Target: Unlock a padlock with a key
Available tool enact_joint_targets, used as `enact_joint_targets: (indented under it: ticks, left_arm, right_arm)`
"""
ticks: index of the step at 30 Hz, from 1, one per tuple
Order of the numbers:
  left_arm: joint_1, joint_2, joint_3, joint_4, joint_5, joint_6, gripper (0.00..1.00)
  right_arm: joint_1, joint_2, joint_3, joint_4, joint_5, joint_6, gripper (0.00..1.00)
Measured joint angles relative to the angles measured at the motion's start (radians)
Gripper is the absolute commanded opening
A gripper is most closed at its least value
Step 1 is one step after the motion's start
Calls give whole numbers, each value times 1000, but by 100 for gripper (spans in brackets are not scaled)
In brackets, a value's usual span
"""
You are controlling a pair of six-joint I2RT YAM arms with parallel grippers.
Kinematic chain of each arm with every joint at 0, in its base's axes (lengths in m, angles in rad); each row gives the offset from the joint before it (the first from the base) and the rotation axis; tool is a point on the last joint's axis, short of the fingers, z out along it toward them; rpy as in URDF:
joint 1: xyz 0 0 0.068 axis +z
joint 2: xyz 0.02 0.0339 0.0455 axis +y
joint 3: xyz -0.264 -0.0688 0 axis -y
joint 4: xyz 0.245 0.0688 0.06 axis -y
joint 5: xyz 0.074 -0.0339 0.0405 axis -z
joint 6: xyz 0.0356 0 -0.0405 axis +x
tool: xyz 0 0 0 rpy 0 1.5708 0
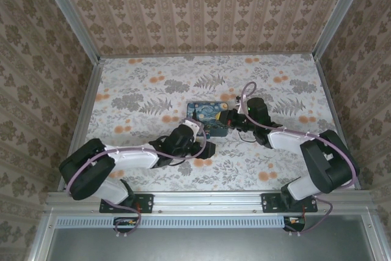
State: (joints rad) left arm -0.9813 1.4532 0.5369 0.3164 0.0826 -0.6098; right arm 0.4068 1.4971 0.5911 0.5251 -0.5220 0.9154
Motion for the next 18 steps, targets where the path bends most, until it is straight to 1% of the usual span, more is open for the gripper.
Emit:
enact_joint_targets:
  ticks: [7,18]
  left_arm:
    - [8,99,21,61,3,77,92]
    - [14,201,31,189,-11,188,89]
  right_arm:
    - [0,41,19,17,19,0,0]
    - [-3,48,20,18,23,0,0]
